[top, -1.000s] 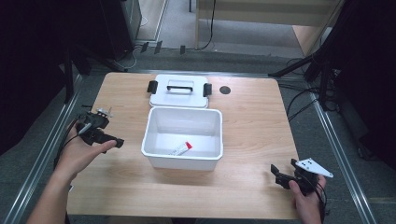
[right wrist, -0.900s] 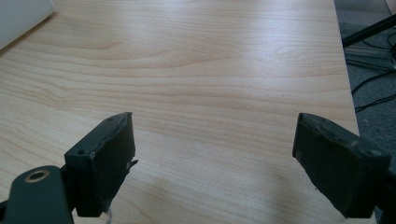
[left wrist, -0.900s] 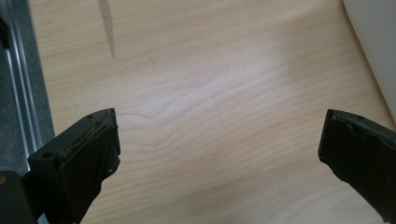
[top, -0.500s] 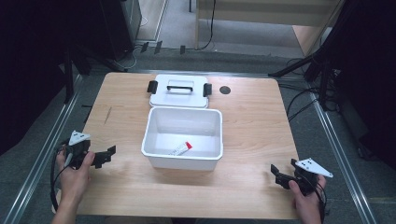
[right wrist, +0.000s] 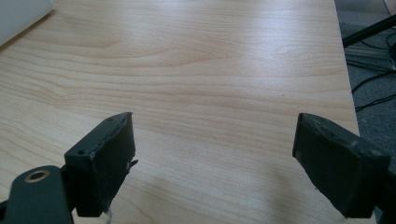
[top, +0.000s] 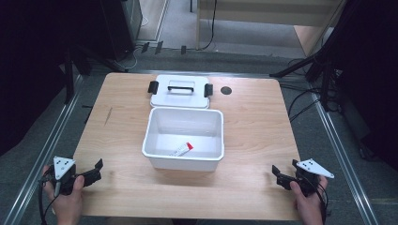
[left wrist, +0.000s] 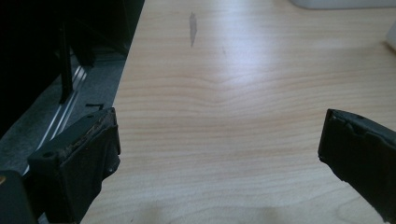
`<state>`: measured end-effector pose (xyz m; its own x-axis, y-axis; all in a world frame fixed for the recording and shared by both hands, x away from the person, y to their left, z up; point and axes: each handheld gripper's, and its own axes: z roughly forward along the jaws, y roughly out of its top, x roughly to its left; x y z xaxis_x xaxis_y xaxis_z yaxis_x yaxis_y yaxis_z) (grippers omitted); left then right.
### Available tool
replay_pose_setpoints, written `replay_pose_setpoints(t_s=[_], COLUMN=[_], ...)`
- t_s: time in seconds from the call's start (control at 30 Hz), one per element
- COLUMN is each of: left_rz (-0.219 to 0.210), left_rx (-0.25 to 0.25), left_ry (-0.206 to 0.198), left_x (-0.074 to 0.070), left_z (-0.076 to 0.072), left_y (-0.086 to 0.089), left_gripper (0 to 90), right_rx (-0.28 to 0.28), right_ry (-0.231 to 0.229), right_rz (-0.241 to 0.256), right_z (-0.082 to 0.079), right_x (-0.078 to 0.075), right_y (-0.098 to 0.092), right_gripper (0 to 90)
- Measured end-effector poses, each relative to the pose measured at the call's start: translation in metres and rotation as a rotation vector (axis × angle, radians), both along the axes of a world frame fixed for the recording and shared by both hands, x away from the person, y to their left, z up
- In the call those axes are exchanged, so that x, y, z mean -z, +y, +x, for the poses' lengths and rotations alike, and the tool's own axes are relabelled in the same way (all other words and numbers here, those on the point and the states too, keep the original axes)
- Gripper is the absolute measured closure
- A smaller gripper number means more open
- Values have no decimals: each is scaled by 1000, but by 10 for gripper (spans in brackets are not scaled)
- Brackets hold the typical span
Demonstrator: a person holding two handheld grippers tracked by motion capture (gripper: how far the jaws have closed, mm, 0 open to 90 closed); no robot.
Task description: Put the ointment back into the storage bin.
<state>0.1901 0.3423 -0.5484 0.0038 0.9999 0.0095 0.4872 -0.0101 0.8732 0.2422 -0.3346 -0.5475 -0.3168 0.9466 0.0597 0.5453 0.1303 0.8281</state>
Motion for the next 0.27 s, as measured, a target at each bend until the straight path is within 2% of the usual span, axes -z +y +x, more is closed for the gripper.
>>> replay_pose_setpoints(t_s=[0.13,0.23,0.27], left_rz=[31,108,116], left_rx=[7,-3,-7], left_ry=[7,36,39], left_x=[3,4,5], left_z=[2,5,6], left_y=[-5,-14,-15], left_gripper=[0,0,0], right_rx=[-1,0,0], right_ry=[-2,0,2], right_rz=[-3,0,1], right_z=[0,0,0], right_x=[0,0,0], right_y=[0,0,0], right_gripper=[132,132,132])
